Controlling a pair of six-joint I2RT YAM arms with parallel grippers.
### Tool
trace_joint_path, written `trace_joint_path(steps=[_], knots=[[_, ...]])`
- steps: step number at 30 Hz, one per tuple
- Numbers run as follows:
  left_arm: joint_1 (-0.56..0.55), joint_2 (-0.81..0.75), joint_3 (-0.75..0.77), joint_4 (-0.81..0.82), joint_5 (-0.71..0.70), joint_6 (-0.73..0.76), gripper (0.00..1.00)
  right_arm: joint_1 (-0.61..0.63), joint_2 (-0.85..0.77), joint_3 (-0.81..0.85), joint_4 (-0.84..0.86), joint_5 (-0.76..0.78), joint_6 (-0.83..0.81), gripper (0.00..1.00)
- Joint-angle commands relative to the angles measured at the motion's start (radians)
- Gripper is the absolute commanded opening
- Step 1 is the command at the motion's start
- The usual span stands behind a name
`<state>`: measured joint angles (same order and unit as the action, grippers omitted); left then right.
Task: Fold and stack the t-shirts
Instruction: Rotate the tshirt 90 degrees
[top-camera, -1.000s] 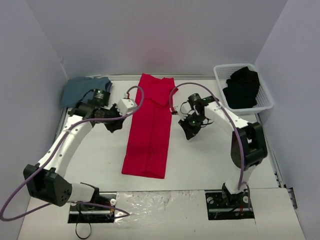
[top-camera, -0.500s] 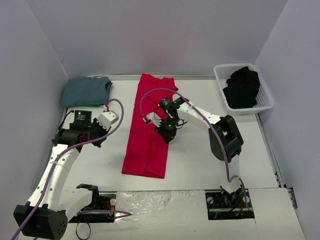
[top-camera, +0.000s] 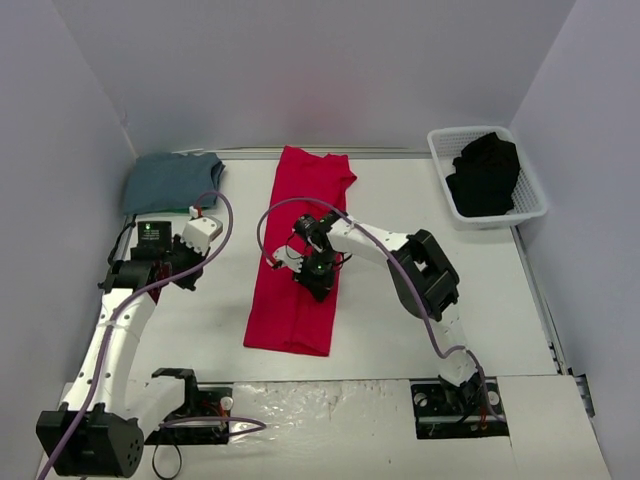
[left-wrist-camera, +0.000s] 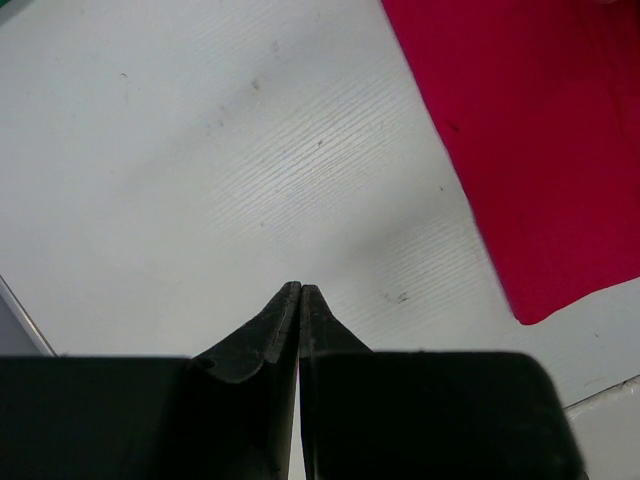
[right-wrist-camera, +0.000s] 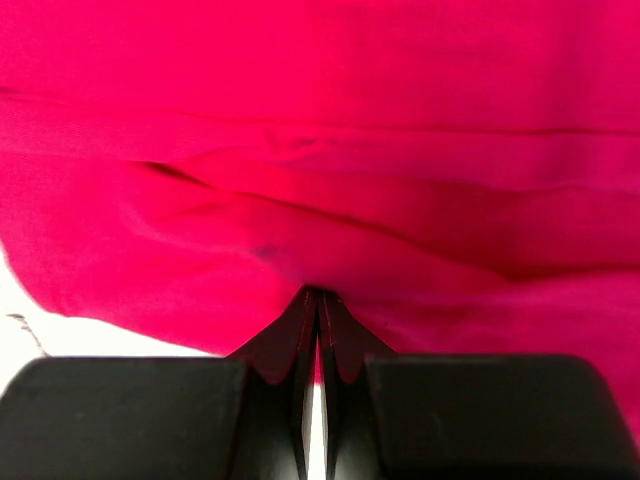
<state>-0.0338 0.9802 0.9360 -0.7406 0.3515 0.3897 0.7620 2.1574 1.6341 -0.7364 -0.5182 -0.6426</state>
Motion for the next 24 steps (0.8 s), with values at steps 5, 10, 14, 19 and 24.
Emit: trace_joint_path(steps=[5, 10, 14, 19, 24], knots=[[0.011, 0.005, 0.014, 0.021, 0.023, -0.014, 0.02, -0.009, 0.058, -0.049, 0.002, 0.067, -0.020, 0.00], [0.012, 0.005, 0.012, 0.024, 0.040, -0.008, 0.02, -0.036, 0.090, -0.051, 0.008, 0.087, -0.031, 0.00], [0.012, 0.014, 0.014, 0.029, 0.046, -0.009, 0.02, -0.102, 0.114, -0.037, 0.020, 0.090, -0.026, 0.00], [0.012, 0.026, 0.017, 0.029, 0.044, -0.012, 0.02, -0.165, 0.144, -0.005, 0.025, 0.102, -0.023, 0.00], [0.012, 0.020, 0.015, 0.030, 0.047, -0.011, 0.02, -0.204, 0.148, 0.023, 0.025, 0.104, -0.023, 0.00]])
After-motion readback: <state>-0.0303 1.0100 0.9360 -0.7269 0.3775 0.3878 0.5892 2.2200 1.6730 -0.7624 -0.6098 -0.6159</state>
